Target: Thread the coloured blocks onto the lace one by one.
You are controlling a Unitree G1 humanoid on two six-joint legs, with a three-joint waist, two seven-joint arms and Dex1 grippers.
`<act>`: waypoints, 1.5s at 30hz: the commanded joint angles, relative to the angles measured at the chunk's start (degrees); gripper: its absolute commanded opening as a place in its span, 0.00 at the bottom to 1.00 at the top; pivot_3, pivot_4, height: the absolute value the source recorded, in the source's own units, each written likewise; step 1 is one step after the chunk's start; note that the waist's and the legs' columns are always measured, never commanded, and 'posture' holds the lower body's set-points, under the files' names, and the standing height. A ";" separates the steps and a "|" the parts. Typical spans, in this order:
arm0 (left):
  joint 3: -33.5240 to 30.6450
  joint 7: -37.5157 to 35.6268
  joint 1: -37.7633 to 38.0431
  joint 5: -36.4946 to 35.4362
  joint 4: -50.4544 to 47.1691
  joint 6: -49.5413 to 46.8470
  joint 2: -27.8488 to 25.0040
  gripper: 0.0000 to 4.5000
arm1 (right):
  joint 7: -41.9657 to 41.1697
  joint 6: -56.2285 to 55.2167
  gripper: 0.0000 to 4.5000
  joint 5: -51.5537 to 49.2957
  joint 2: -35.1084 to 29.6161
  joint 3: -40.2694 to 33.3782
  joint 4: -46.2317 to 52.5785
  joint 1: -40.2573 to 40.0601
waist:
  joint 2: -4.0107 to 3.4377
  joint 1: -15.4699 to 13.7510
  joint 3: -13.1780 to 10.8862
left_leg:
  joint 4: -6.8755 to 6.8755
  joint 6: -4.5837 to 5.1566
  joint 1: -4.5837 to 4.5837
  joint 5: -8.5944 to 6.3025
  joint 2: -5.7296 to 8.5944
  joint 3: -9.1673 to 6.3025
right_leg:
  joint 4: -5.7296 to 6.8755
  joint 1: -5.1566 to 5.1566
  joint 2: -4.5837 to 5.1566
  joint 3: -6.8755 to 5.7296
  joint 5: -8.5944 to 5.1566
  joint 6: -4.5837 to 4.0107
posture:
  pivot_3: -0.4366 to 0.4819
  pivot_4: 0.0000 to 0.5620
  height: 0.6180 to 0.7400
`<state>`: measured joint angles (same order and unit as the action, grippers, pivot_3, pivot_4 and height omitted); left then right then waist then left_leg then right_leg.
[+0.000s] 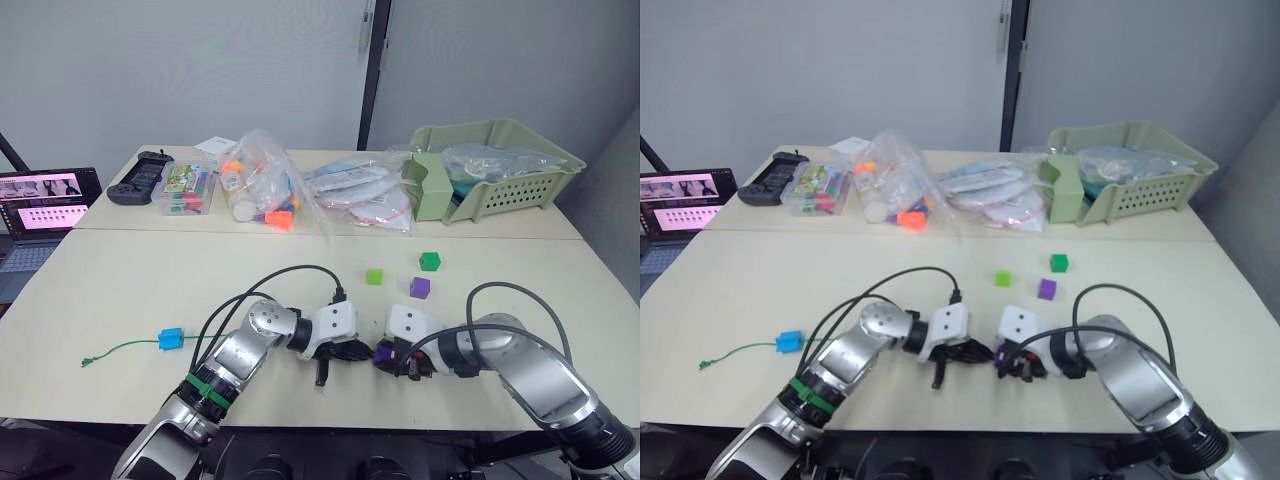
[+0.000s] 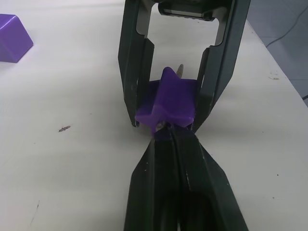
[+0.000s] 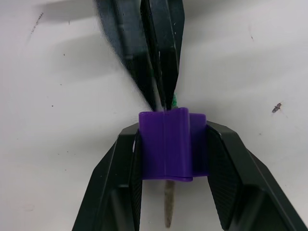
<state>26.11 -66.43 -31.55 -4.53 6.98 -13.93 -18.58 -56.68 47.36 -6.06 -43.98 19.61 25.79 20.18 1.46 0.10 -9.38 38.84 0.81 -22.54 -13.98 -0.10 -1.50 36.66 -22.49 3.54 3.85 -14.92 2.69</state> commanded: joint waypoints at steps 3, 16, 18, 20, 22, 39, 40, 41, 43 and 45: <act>-3.57 0.74 -1.04 -2.13 -3.47 -0.96 -1.13 0.48 | -0.25 0.37 0.29 -1.45 0.29 1.21 0.59 -0.47 | 0.00 0.19 0.00 | 0.00 0.00 0.00 0.00 -0.01 0.00 | 0.01 -0.01 0.00 0.00 0.00 0.00 | 0.48 0.27 1.00; -3.93 0.24 0.21 0.27 3.80 5.07 -4.99 0.66 | 0.15 0.50 0.29 -2.26 0.04 0.89 0.82 -0.51 | 0.00 0.58 0.00 | -0.07 0.00 -0.03 0.00 -0.05 0.00 | 0.03 -0.11 -0.02 0.00 0.00 0.00 | 0.48 0.27 1.00; -3.44 0.35 0.35 0.60 4.10 5.23 -4.49 0.66 | 0.27 0.59 0.29 -2.36 -0.01 0.81 0.90 -0.56 | 0.00 0.58 0.00 | -0.07 0.00 -0.04 0.00 -0.05 0.00 | 0.03 -0.12 -0.02 0.00 0.00 -0.01 | 0.48 0.27 1.00; -3.12 0.63 0.59 0.89 4.22 5.30 -4.07 0.61 | 0.41 0.66 0.29 -2.47 -0.11 0.80 0.97 -0.60 | 0.00 0.56 0.00 | -0.07 0.00 -0.05 0.00 -0.04 0.00 | 0.03 -0.12 -0.02 0.00 0.00 -0.01 | 0.48 0.27 1.00; -2.89 0.31 0.98 0.68 4.00 5.11 -3.80 0.47 | 0.57 0.84 0.29 -2.59 -0.15 0.79 1.15 -0.62 | 0.00 0.58 0.00 | -0.07 0.00 -0.05 0.00 -0.04 -0.01 | 0.03 -0.12 -0.02 0.00 0.00 -0.01 | 0.48 0.27 1.00; -0.90 0.80 1.37 1.25 0.29 4.38 -1.48 0.01 | 0.88 1.09 0.29 -2.94 -0.67 1.18 1.54 -0.91 | 0.00 0.55 0.00 | -0.06 0.00 -0.08 0.00 -0.03 -0.01 | 0.04 -0.13 -0.01 0.00 0.00 0.00 | 0.48 0.27 1.00; -0.54 0.98 0.95 1.53 0.56 4.38 -1.05 0.01 | 0.87 1.08 0.29 -2.94 -0.65 1.23 1.52 -0.86 | 0.00 0.55 0.00 | -0.06 0.00 -0.08 0.00 -0.03 -0.01 | 0.04 -0.14 -0.01 0.00 0.00 0.00 | 0.48 0.27 1.00; -0.29 1.13 0.66 1.73 0.76 4.39 -0.76 0.01 | 0.87 1.07 0.29 -2.94 -0.64 1.26 1.51 -0.83 | 0.00 0.52 0.00 | -0.06 0.00 -0.08 0.00 -0.03 -0.01 | 0.04 -0.13 -0.01 0.00 0.00 0.00 | 0.48 0.27 1.00; 0.07 1.58 0.12 2.11 1.20 4.62 0.16 0.01 | 0.92 1.03 0.29 -2.88 -0.56 1.38 1.54 -0.83 | 0.00 0.51 0.00 | -0.05 0.00 -0.08 0.00 -0.02 -0.01 | 0.03 -0.13 -0.01 0.00 0.00 0.00 | 0.48 0.27 1.00; 0.05 1.71 0.02 2.17 1.17 4.60 0.54 0.01 | 1.00 1.06 0.29 -2.86 -0.49 1.46 1.62 -0.88 | 0.00 0.55 0.00 | -0.04 0.00 -0.09 0.00 -0.02 -0.01 | 0.03 -0.13 -0.01 0.00 0.00 0.00 | 0.48 0.27 1.00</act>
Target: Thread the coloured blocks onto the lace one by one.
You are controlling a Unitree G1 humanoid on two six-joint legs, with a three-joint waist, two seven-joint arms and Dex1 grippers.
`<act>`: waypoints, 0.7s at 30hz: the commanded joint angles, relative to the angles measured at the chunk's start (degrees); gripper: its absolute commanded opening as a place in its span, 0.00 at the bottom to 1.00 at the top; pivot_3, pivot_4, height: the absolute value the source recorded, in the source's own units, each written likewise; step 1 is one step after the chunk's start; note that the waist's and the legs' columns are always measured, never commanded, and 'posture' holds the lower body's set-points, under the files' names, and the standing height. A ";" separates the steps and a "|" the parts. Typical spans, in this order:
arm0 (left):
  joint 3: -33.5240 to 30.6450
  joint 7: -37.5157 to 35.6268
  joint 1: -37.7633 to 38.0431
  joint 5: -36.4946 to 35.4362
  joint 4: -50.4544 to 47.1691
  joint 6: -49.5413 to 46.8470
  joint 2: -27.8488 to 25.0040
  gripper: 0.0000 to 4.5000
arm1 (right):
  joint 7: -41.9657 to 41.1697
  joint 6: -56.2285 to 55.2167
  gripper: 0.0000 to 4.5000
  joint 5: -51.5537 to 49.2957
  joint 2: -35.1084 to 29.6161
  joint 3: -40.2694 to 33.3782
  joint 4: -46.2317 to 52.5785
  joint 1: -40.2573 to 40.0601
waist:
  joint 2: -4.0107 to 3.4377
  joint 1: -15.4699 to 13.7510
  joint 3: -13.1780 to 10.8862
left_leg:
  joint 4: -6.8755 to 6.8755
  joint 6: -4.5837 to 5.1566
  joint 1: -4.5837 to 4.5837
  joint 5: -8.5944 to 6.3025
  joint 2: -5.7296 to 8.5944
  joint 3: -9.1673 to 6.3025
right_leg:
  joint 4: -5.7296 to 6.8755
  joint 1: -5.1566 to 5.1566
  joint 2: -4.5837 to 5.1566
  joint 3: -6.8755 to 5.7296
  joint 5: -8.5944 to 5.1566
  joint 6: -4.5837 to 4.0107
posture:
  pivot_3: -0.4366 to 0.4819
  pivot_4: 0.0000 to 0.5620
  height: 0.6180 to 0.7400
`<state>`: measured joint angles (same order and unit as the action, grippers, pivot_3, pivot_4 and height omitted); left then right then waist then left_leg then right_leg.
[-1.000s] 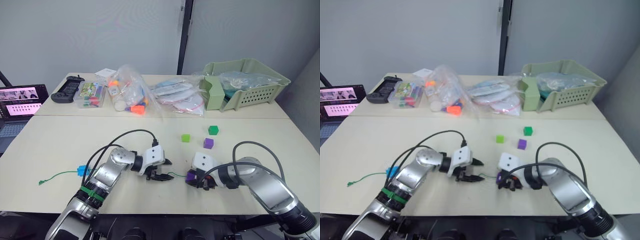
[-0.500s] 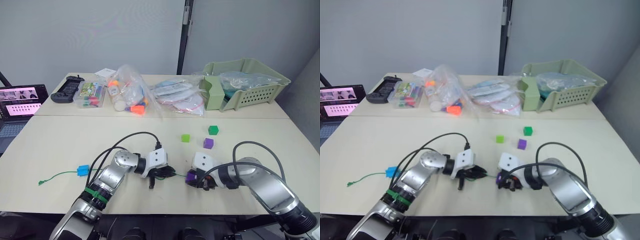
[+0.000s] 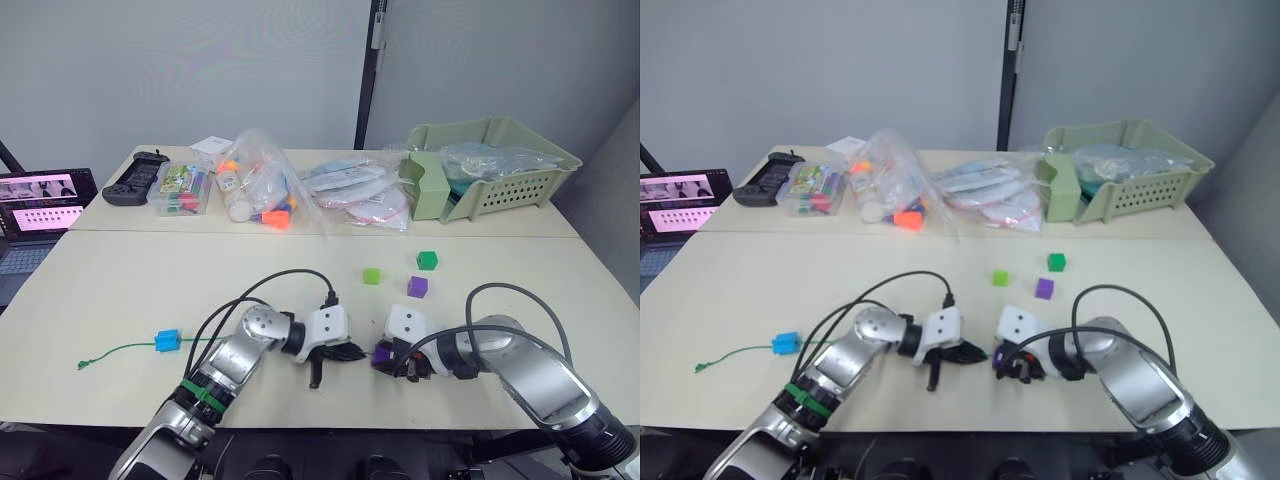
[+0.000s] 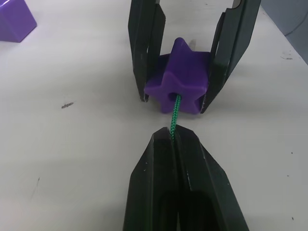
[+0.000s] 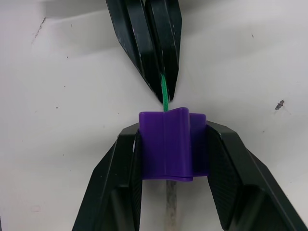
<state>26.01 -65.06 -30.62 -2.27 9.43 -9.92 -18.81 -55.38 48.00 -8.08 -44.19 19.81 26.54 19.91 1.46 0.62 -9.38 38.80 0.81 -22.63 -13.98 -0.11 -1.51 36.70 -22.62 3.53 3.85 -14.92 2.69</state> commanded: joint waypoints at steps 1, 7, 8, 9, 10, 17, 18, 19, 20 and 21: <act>0.09 0.37 -0.89 -0.11 -1.36 0.50 0.79 0.01 | -0.27 0.44 0.29 -0.87 -0.27 1.28 0.90 -0.62 | 0.00 0.05 0.00 | 0.00 0.00 0.00 0.00 0.00 0.00 | 0.00 0.00 0.00 0.00 0.00 0.00 | 0.48 0.27 1.00; -1.53 -0.49 0.31 -1.91 -3.60 -1.47 -1.01 0.01 | -0.19 0.41 0.29 -0.82 -0.50 1.50 1.04 -0.68 | 0.00 0.07 0.00 | 0.00 0.00 0.00 0.00 -0.01 0.00 | 0.01 -0.02 -0.01 0.00 0.00 0.00 | 0.48 0.27 1.00; -2.23 -1.19 0.53 -2.79 -4.23 -2.11 -1.81 0.01 | -0.18 0.40 0.29 -0.84 -0.51 1.50 1.01 -0.68 | 0.00 0.07 0.00 | -0.01 0.00 0.00 0.00 -0.01 0.00 | 0.01 -0.02 -0.01 0.00 0.00 0.00 | 0.48 0.27 1.00; -2.96 -2.01 0.72 -3.80 -4.94 -2.83 -2.75 0.06 | -0.18 0.39 0.29 -0.88 -0.51 1.49 0.99 -0.66 | 0.00 0.08 0.00 | -0.01 0.00 0.00 0.00 -0.02 0.00 | 0.02 -0.02 -0.01 0.00 0.00 0.00 | 0.48 0.27 1.00; -3.42 -2.52 0.85 -4.54 -5.50 -3.38 -3.42 0.14 | -0.18 0.38 0.29 -0.92 -0.53 1.46 1.00 -0.66 | 0.00 0.10 0.00 | -0.01 0.00 0.00 0.00 -0.02 0.00 | 0.03 -0.04 -0.01 0.00 0.00 0.00 | 0.48 0.27 1.00; -4.45 -3.85 1.51 -7.14 -7.75 -4.49 -4.89 0.62 | 0.06 0.02 0.66 -0.90 -0.24 1.29 0.67 -0.30 | 0.00 0.04 0.00 | 0.02 0.00 -0.06 0.00 -0.03 0.01 | 0.04 -0.09 0.02 0.01 0.00 0.00 | 0.48 0.27 1.00; -4.35 -3.92 1.57 -7.28 -7.76 -4.51 -4.82 0.70 | 0.12 -0.08 0.75 -0.96 -0.15 1.21 0.71 -0.25 | -0.01 0.06 0.00 | 0.02 0.00 -0.06 0.00 -0.02 0.01 | 0.04 -0.09 0.01 0.01 0.00 0.00 | 0.48 0.27 1.00; -4.24 -3.85 1.62 -7.31 -7.69 -4.37 -4.67 0.77 | 0.24 -0.20 0.82 -0.96 -0.06 1.09 0.73 -0.18 | -0.01 0.07 0.00 | 0.02 0.00 -0.07 0.00 -0.02 0.01 | 0.04 -0.09 0.00 0.01 0.00 0.00 | 0.48 0.27 1.00; -4.16 -3.79 1.65 -7.32 -7.63 -4.27 -4.57 0.85 | 0.32 -0.27 0.89 -0.96 0.00 1.02 0.75 -0.14 | -0.01 0.07 0.00 | 0.01 0.00 -0.08 0.00 -0.02 0.01 | 0.05 -0.12 0.00 0.01 0.00 0.00 | 0.48 0.27 1.00; -3.80 -3.70 1.48 -6.96 -7.27 -3.71 -4.30 0.92 | 0.43 -0.33 0.97 -1.01 0.01 0.66 0.89 0.02 | -0.01 0.07 0.00 | 0.01 0.00 -0.11 0.00 -0.02 0.01 | 0.06 -0.16 0.00 0.01 0.00 0.00 | 0.48 0.27 1.00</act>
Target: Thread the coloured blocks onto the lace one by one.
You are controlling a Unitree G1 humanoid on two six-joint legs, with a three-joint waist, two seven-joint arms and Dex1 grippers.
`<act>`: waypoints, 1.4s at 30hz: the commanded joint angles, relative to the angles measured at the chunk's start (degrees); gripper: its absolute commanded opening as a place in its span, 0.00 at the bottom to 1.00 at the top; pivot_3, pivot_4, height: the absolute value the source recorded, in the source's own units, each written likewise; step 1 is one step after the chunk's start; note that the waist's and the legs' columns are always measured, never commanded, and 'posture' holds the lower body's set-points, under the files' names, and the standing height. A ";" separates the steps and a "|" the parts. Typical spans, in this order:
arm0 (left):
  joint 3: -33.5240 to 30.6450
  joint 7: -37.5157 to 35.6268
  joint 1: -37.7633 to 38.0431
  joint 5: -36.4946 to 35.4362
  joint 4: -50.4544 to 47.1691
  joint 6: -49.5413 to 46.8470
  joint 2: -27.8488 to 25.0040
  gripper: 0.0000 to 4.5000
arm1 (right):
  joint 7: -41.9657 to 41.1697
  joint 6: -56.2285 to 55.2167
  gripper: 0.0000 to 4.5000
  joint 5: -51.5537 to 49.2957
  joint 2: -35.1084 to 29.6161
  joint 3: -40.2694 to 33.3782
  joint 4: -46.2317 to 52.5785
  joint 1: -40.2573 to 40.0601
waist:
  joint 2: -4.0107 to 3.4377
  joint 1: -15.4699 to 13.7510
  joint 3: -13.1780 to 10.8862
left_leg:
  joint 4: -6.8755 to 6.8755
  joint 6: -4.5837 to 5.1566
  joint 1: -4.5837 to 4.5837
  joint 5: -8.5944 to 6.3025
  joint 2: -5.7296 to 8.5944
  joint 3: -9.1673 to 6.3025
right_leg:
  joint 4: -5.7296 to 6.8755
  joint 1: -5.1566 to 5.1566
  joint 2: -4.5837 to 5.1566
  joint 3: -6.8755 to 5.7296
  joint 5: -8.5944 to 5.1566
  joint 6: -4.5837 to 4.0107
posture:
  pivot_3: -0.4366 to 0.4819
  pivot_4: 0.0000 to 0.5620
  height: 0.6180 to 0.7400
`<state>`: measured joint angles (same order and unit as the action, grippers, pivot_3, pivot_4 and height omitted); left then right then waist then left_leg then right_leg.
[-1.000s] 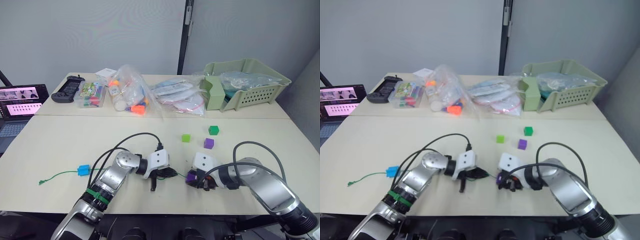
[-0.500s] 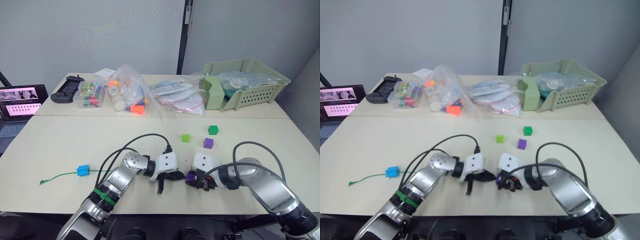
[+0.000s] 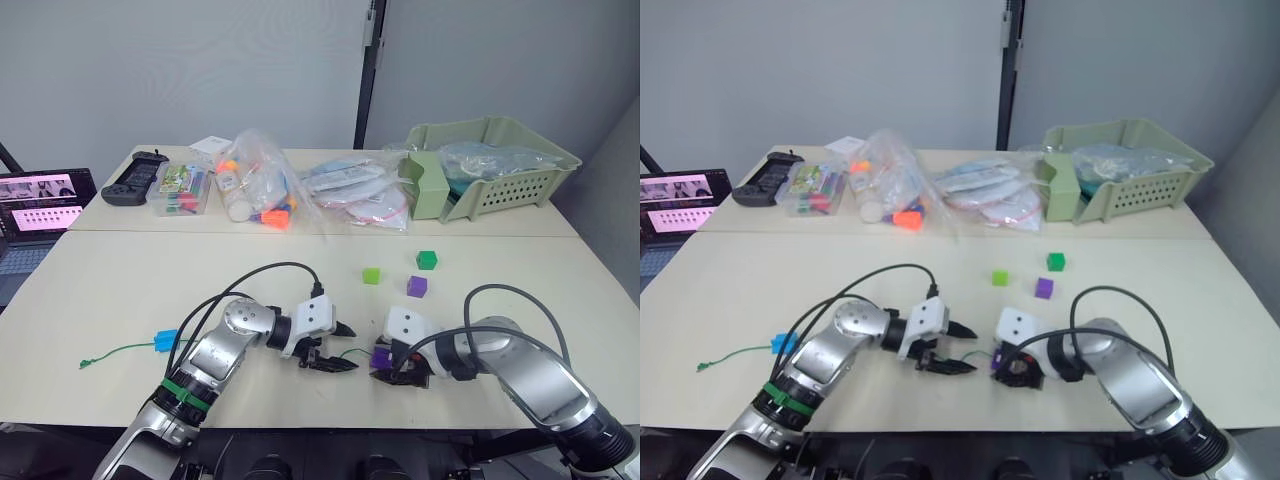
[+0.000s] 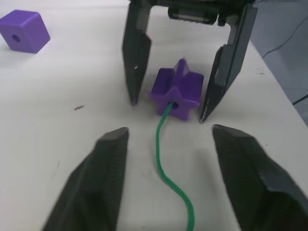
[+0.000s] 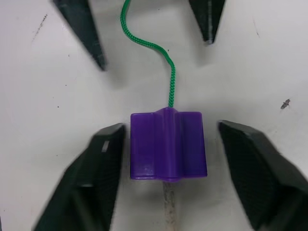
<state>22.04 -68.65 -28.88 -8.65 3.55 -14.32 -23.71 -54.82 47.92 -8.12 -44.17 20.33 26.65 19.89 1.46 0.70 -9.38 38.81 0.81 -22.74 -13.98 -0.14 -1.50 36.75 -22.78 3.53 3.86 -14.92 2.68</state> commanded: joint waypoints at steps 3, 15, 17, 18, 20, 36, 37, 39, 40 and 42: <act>1.25 0.00 -0.81 0.45 -0.37 2.18 1.42 0.99 | -0.34 0.05 1.00 -1.65 -0.80 -1.55 2.14 -0.08 | 0.00 -0.01 0.00 | 0.03 0.00 -0.21 0.00 0.01 0.00 | 0.06 -0.23 0.00 0.01 0.01 -0.01 | 0.48 0.27 1.00; 6.21 1.10 -5.25 4.93 6.94 7.99 8.15 0.99 | -2.67 -5.81 1.00 -10.61 -8.50 -22.53 11.23 -19.45 | 0.01 -1.06 -0.01 | 0.14 0.01 -0.45 0.00 0.09 0.03 | 0.03 -0.36 0.01 0.05 0.01 0.01 | 0.48 0.27 1.00; 6.82 1.45 -5.69 5.90 7.88 8.92 8.64 0.99 | -2.17 -8.27 1.00 -9.69 -8.39 -22.70 9.96 -21.43 | 0.01 -1.00 -0.01 | 0.14 0.01 -0.42 0.01 0.09 0.02 | 0.08 -0.36 0.00 0.06 0.01 0.01 | 0.48 0.27 1.00; 7.01 1.57 -5.83 6.27 8.29 9.25 8.91 0.99 | -1.69 -9.29 1.00 -9.14 -8.08 -22.46 9.24 -21.80 | 0.01 -0.88 -0.01 | 0.14 0.01 -0.41 0.01 0.08 0.02 | 0.10 -0.36 -0.02 0.06 0.01 0.01 | 0.48 0.27 1.00; 7.18 1.91 -6.28 6.76 9.25 9.55 9.62 0.99 | -0.86 -10.41 1.00 -9.28 -6.88 -22.00 8.03 -21.58 | 0.01 -0.65 -0.01 | 0.14 0.01 -0.39 0.01 0.08 0.03 | 0.13 -0.36 -0.04 0.07 0.01 0.01 | 0.48 0.27 1.00; 7.56 1.47 -7.63 8.71 12.52 11.85 10.82 0.30 | 0.66 -14.81 1.00 -6.23 -6.06 -16.90 1.35 -19.22 | 0.01 -0.75 -0.01 | 0.16 0.01 -0.41 0.01 0.10 0.01 | 0.14 -0.36 -0.03 0.07 0.01 0.01 | 0.48 0.27 1.00; 7.54 1.28 -7.54 8.65 12.39 11.88 10.64 0.30 | 1.04 -14.67 1.00 -5.85 -5.92 -16.42 0.53 -18.95 | 0.01 -0.75 -0.01 | 0.16 0.01 -0.41 0.01 0.10 0.01 | 0.14 -0.36 -0.03 0.07 0.01 0.01 | 0.48 0.27 1.00; 7.54 1.04 -7.48 8.59 12.27 11.87 10.42 0.30 | 1.09 -15.10 0.95 -5.13 -5.91 -15.48 -0.96 -18.81 | 0.01 -0.75 -0.01 | 0.16 0.01 -0.40 0.01 0.10 0.02 | 0.14 -0.36 -0.03 0.08 0.01 0.01 | 0.48 0.27 1.00; 7.52 0.96 -7.48 8.57 12.22 11.86 10.33 0.30 | 0.91 -15.32 0.88 -5.05 -5.96 -15.17 -1.40 -18.83 | 0.01 -0.75 -0.01 | 0.16 0.01 -0.40 0.01 0.10 0.02 | 0.14 -0.35 -0.03 0.08 0.01 0.01 | 0.48 0.27 1.00; 7.48 0.89 -7.49 8.55 12.14 11.84 10.21 0.30 | 0.63 -16.05 0.72 -4.63 -6.39 -14.61 -2.12 -18.99 | 0.01 -0.73 -0.01 | 0.16 0.01 -0.37 0.01 0.10 0.01 | 0.16 -0.34 -0.03 0.07 0.01 0.01 | 0.48 0.27 1.00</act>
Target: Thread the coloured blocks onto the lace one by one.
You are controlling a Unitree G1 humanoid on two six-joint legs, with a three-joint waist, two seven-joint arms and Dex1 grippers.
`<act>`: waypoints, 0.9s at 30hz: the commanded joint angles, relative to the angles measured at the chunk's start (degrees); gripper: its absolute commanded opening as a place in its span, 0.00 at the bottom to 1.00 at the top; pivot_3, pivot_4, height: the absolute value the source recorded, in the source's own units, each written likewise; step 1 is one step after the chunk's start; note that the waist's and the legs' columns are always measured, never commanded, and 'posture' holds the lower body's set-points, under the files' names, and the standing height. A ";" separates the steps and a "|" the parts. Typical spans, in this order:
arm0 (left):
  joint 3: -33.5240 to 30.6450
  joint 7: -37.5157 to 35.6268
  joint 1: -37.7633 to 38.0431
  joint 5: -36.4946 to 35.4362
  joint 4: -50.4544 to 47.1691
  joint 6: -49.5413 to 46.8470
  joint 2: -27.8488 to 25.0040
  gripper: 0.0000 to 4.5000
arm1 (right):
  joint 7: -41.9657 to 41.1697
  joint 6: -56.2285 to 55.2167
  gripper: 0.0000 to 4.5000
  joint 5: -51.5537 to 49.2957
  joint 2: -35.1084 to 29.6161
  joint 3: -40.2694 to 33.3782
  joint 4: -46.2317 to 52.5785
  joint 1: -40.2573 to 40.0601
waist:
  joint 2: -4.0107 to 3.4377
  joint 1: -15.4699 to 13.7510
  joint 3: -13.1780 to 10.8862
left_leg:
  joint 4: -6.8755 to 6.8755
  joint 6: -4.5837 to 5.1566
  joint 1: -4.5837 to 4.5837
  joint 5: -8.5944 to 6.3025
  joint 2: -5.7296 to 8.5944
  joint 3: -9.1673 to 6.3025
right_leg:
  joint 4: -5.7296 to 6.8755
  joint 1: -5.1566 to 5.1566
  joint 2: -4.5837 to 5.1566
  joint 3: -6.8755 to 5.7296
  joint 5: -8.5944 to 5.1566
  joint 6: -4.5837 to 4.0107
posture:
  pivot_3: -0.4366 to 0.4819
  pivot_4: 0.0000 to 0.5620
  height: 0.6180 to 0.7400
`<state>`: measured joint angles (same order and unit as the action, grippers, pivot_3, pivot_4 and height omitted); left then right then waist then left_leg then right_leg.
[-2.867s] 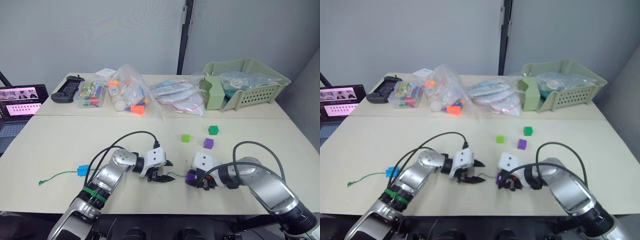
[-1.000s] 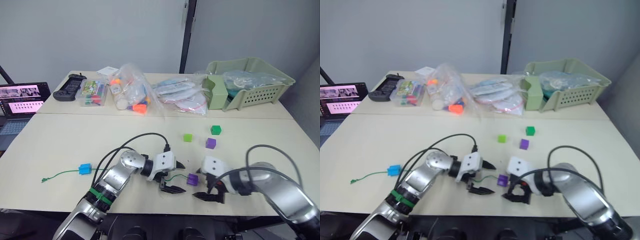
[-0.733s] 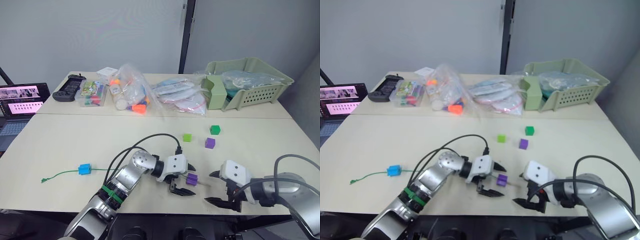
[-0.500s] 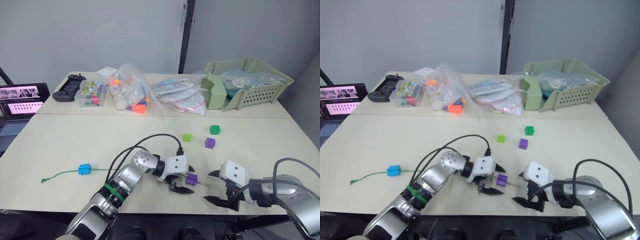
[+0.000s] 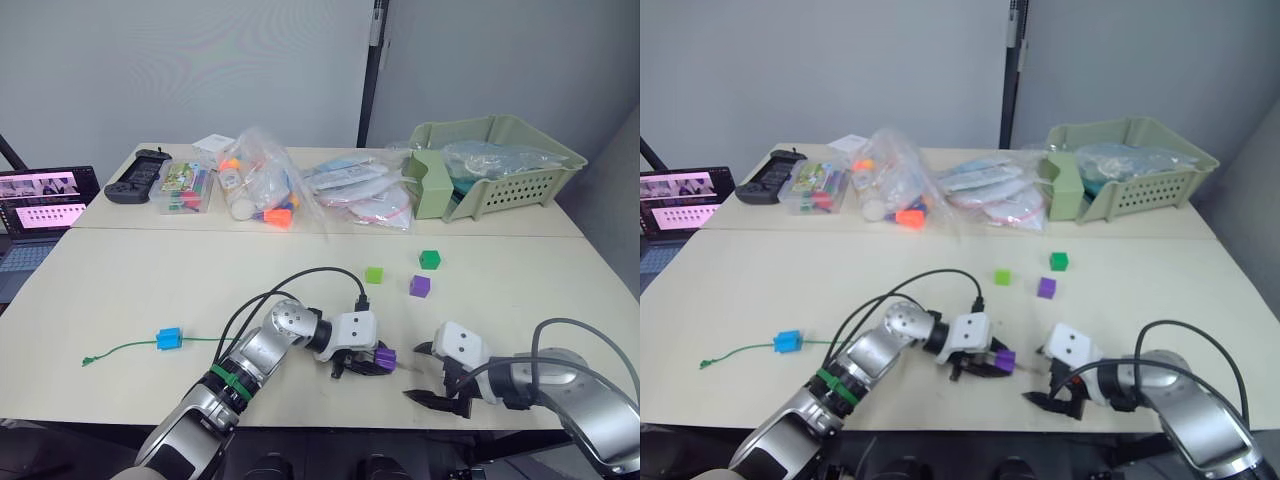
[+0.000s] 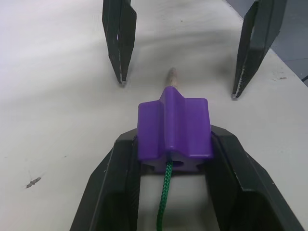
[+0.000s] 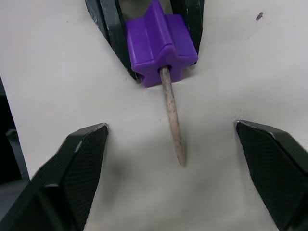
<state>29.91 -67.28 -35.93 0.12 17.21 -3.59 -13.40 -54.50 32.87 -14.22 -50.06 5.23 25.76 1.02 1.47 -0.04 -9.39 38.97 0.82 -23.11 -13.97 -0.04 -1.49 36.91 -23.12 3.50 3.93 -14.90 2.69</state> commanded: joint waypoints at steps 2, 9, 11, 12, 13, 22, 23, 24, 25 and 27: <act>-0.47 -0.64 -0.42 -0.30 -1.68 1.10 -0.33 0.30 | 0.34 -1.34 0.57 1.85 -0.95 0.80 -1.89 -0.29 | 0.00 0.02 0.00 | 0.00 0.00 0.04 0.00 0.00 0.00 | 0.00 0.04 0.00 0.00 0.00 0.00 | 0.48 0.27 1.00; -0.81 -1.34 0.05 -0.81 -2.56 0.97 -1.12 0.30 | 1.19 -1.98 0.07 3.30 -1.58 1.76 -4.02 0.03 | 0.00 0.05 0.00 | 0.03 0.00 0.29 0.00 0.00 0.01 | 0.02 0.29 0.00 0.01 0.00 0.00 | 0.48 0.27 1.00; -1.49 -1.87 0.44 -1.52 -3.57 0.61 -2.05 0.30 | 1.21 -2.22 0.00 3.62 -1.69 2.03 -4.65 0.38 | 0.00 0.07 0.00 | 0.03 0.00 0.39 0.00 0.00 0.01 | -0.02 0.44 0.00 0.00 0.00 0.01 | 0.48 0.27 1.00; -1.68 -1.97 0.60 -1.77 -3.90 0.48 -2.35 0.30 | 1.20 -2.35 0.00 3.72 -1.71 2.13 -4.85 0.46 | 0.00 0.06 0.00 | 0.03 0.00 0.43 0.00 0.00 0.01 | -0.03 0.48 0.00 0.00 0.00 0.01 | 0.48 0.27 1.00; -2.18 -2.02 0.91 -2.15 -4.56 -0.03 -3.01 0.30 | 1.11 -2.42 0.00 3.71 -1.62 2.22 -4.88 0.64 | 0.00 0.04 0.00 | 0.03 0.00 0.49 0.00 -0.01 0.01 | -0.05 0.55 0.00 0.00 -0.01 0.01 | 0.48 0.27 1.00; -10.17 -7.25 5.90 -4.41 -7.96 -0.73 -20.24 0.30 | -0.63 1.01 0.00 1.93 -1.73 4.39 1.00 5.58 | -0.01 0.99 0.00 | -0.09 0.00 0.72 0.00 -0.10 -0.01 | -0.07 0.70 -0.02 -0.01 -0.01 0.01 | 0.48 0.27 1.00; -11.44 -8.53 6.84 -4.81 -7.80 -0.57 -23.34 0.30 | -0.89 1.81 0.00 1.91 -1.97 4.88 1.86 6.56 | -0.01 1.17 0.00 | -0.11 0.00 0.72 0.00 -0.14 0.00 | -0.06 0.66 -0.03 -0.01 -0.01 0.00 | 0.48 0.27 1.00; -12.35 -9.61 7.71 -5.33 -7.84 -0.50 -25.78 0.30 | -1.03 2.58 0.00 1.86 -2.14 5.28 2.56 7.30 | -0.01 1.30 0.00 | -0.13 0.00 0.70 0.00 -0.19 0.01 | -0.05 0.61 -0.05 -0.01 0.00 -0.01 | 0.48 0.27 1.00; -13.46 -10.72 8.84 -5.81 -7.64 -0.15 -28.52 0.30 | -1.09 3.67 0.00 1.61 -2.22 5.60 3.34 8.10 | -0.02 1.31 0.00 | -0.16 0.00 0.72 -0.01 -0.32 0.04 | -0.03 0.58 -0.06 -0.01 -0.01 -0.03 | 0.48 0.27 1.00; -15.44 -12.22 10.91 -6.05 -5.95 1.74 -33.25 0.30 | -1.17 5.62 0.00 1.35 -2.35 6.33 4.34 9.58 | -0.02 1.51 0.00 | -0.19 0.00 0.71 -0.01 -0.39 0.07 | -0.03 0.53 -0.08 -0.02 -0.03 -0.06 | 0.48 0.27 1.00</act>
<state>16.14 -77.80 -26.45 -6.78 9.64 -2.74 -43.95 -55.24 37.23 -12.48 -51.76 11.56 27.83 9.64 1.45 1.46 -9.39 38.77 0.81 -22.40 -13.98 -0.48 -1.38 36.89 -22.60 3.41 3.92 -14.94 2.61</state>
